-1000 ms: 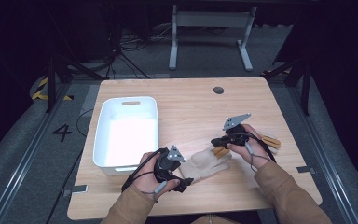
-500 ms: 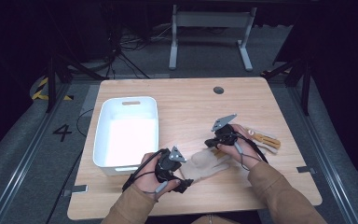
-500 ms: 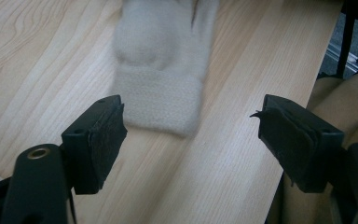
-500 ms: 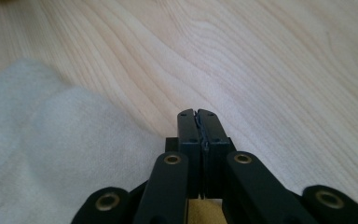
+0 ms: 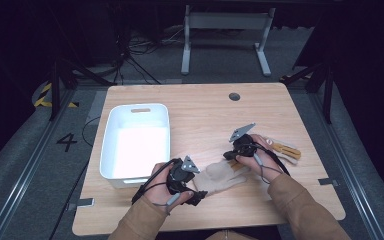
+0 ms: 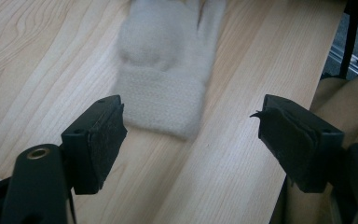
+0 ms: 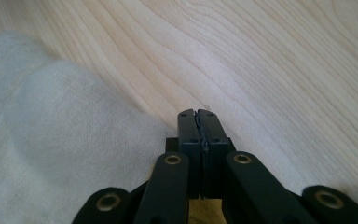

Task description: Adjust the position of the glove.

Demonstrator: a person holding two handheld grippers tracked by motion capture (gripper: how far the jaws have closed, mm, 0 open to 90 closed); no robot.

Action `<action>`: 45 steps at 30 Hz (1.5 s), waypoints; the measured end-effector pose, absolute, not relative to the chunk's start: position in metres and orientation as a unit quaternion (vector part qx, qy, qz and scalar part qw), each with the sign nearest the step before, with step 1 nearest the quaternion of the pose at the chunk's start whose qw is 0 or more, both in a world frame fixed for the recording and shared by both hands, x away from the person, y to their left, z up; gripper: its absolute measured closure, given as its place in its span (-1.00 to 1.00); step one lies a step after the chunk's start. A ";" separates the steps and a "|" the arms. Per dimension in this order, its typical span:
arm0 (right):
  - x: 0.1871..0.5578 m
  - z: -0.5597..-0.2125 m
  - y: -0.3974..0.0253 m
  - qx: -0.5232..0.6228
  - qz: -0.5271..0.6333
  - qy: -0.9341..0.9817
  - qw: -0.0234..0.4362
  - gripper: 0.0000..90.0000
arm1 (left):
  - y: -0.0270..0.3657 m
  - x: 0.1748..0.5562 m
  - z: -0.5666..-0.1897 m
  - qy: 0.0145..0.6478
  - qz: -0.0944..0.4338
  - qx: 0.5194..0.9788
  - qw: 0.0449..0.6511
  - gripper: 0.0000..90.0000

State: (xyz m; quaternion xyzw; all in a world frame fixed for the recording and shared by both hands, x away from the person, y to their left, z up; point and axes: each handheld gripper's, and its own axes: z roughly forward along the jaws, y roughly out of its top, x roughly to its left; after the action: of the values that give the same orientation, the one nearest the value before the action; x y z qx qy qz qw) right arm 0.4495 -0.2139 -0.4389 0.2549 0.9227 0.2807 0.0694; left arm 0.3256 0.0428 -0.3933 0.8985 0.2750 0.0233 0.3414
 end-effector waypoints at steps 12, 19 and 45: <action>0.436 -0.439 -0.236 0.273 0.282 0.917 0.068 1.00 | 0.032 0.333 -0.392 0.261 0.016 0.902 0.344 -0.48; 0.429 -0.439 -0.247 0.277 0.289 0.914 0.060 1.00 | 0.027 0.335 -0.391 0.252 0.013 0.903 0.347 -0.48; 0.410 -0.405 -0.295 0.337 0.413 0.834 0.143 0.01 | 0.017 0.350 -0.387 0.239 0.001 0.904 0.355 -0.48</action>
State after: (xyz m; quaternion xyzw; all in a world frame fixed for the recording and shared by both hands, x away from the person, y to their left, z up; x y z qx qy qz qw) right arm 0.4102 -0.2950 -0.4049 0.3369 0.8342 0.4126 0.1428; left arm 0.3501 0.0169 -0.3869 0.9040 0.2386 0.0012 0.3548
